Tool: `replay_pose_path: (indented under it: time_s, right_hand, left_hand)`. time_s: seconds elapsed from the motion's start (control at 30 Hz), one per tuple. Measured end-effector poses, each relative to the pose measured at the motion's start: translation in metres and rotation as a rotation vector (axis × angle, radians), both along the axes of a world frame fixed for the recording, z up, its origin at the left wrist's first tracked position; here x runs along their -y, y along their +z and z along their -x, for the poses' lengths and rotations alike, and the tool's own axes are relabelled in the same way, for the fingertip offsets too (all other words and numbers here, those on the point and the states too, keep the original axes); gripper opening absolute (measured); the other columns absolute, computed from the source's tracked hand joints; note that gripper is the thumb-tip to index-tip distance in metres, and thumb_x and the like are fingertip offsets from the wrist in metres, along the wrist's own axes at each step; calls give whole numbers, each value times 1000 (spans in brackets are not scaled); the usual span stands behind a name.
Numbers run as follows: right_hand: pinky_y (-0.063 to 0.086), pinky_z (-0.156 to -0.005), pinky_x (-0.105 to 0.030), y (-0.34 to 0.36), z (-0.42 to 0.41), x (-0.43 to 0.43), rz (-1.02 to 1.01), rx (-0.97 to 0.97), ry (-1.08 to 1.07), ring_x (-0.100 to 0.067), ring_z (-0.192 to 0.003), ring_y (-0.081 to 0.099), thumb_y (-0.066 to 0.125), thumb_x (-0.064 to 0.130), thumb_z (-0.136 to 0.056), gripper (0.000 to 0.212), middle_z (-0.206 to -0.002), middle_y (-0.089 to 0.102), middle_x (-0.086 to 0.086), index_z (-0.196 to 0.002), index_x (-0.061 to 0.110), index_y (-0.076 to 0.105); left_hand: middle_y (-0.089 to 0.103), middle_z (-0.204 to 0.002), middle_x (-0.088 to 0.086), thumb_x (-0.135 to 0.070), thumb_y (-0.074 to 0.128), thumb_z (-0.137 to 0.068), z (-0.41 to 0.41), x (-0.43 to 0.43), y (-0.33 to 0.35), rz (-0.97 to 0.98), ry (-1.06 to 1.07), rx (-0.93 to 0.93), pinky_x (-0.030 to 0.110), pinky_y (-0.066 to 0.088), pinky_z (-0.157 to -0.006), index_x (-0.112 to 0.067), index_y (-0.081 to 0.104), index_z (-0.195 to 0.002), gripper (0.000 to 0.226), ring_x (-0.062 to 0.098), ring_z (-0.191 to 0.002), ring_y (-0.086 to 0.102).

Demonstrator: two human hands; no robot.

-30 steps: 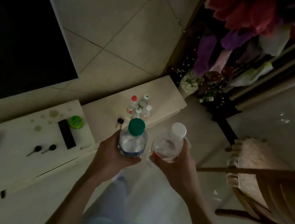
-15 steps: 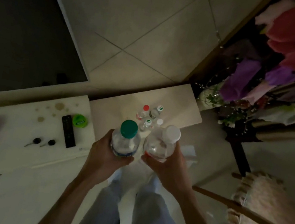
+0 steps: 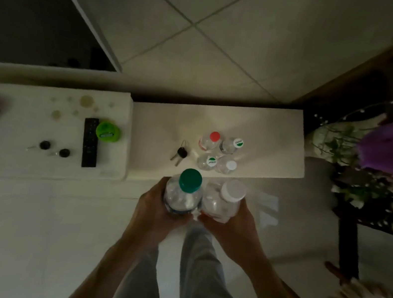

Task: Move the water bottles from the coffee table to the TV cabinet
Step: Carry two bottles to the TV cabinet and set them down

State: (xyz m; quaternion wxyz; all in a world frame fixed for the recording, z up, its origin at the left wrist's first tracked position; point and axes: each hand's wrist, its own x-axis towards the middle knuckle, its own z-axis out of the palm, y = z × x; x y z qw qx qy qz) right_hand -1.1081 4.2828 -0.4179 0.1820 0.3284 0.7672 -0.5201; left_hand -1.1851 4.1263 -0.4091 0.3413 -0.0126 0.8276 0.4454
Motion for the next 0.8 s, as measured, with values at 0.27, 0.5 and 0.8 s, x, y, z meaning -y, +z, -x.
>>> replay_pose_path:
  time_s: [0.27, 0.5, 0.8]
  right_hand:
    - [54, -83, -17, -95, -7, -66, 25, 97, -67, -2, -93, 67, 80, 28, -75, 47, -98, 66, 9, -115, 21, 56]
    - [52, -73, -8, -167, -10, -122, -133, 78, -166, 12, -85, 63, 79, 39, -71, 55, -99, 63, 16, -117, 18, 57]
    - [48, -99, -31, -284, 43, -171, -283, -51, -324, -7, -109, 63, 82, 42, -64, 71, -119, 66, 9, -128, 26, 55]
  left_hand:
    - [57, -106, -12, -20, 90, -59, -4, -50, -99, 52, 140, -3, 21, 41, -86, -30, 47, -108, 65, 7, -98, 54]
    - [58, -108, -9, -23, 90, -57, 21, -52, -196, 142, 273, -61, 25, 44, -83, -19, 53, -119, 72, 10, -100, 55]
    - [59, -98, -11, -24, 91, -56, 67, -76, -289, 158, 279, -177, 25, 46, -78, -17, 59, -111, 63, 10, -90, 57]
